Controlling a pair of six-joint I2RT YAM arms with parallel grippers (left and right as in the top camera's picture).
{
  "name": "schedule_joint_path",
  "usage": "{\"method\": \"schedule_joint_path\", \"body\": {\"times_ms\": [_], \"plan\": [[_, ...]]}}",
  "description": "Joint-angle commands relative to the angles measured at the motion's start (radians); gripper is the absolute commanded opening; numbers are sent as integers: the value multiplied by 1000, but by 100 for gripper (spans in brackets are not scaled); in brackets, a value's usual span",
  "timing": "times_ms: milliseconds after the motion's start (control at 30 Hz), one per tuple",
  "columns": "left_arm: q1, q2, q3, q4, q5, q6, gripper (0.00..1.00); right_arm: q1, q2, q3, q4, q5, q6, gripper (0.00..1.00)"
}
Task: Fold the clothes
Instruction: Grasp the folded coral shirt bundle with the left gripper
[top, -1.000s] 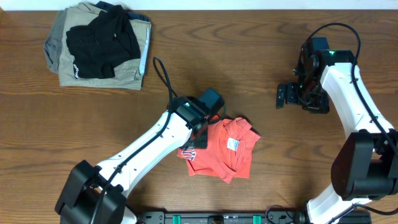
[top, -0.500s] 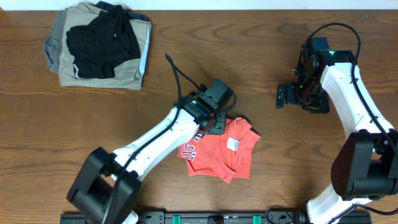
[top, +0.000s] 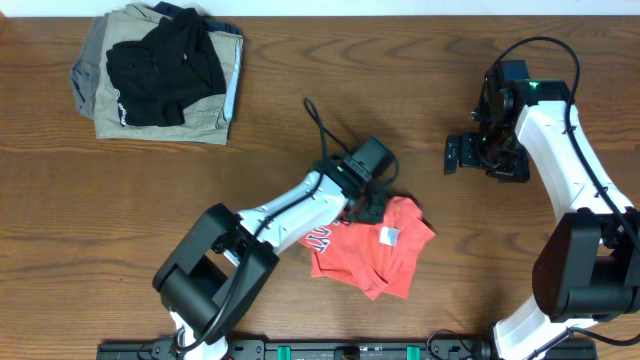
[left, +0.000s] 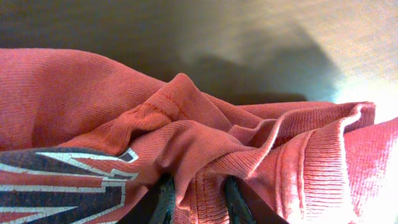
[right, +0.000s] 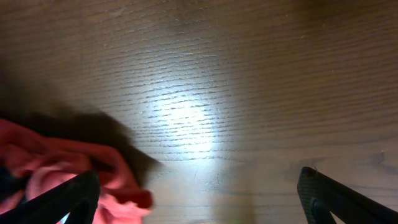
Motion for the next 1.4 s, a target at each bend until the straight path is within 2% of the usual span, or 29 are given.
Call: {"method": "schedule_joint_path", "body": {"times_ms": [0, 67, 133, 200, 267, 333, 533, 700, 767, 900, 967, 1167, 1367], "plan": [[-25, 33, 17, -7, 44, 14, 30, 11, -18, 12, 0, 11, 11, 99], [-24, 13, 33, -27, 44, 23, 30, 12, -18, 12, 0, 11, 11, 99], [-23, -15, 48, -55, 44, 50, 40, 12, -18, 12, 0, 11, 11, 99], [-20, -56, 67, -92, 44, 90, 57, 12, -18, 12, 0, 11, 11, 99], [-13, -100, 79, -130, 31, 110, 81, 12, -18, 12, 0, 11, 11, 99], [5, -156, 84, -173, -4, 111, 97, 11, -18, 12, 0, 11, 11, 99], [135, -285, 84, -320, -146, 123, 98, 12, -18, 12, 0, 11, 11, 99], [324, -296, 76, -405, -130, 195, 98, 12, -18, 12, 0, 11, 11, 99], [391, -282, 56, -405, -68, 222, 98, 12, -18, 12, 0, 11, 11, 99], [489, -222, 11, -403, 222, 357, 98, 12, -18, 12, 0, 11, 11, 99], [506, -187, -11, -399, 311, 411, 98, 11, -18, 12, 0, 11, 11, 99], [503, -83, -27, -370, 448, 525, 98, 12, -18, 12, 0, 11, 11, 99], [499, 20, -27, -325, 576, 545, 98, 11, -18, 12, 0, 11, 11, 99]]}}
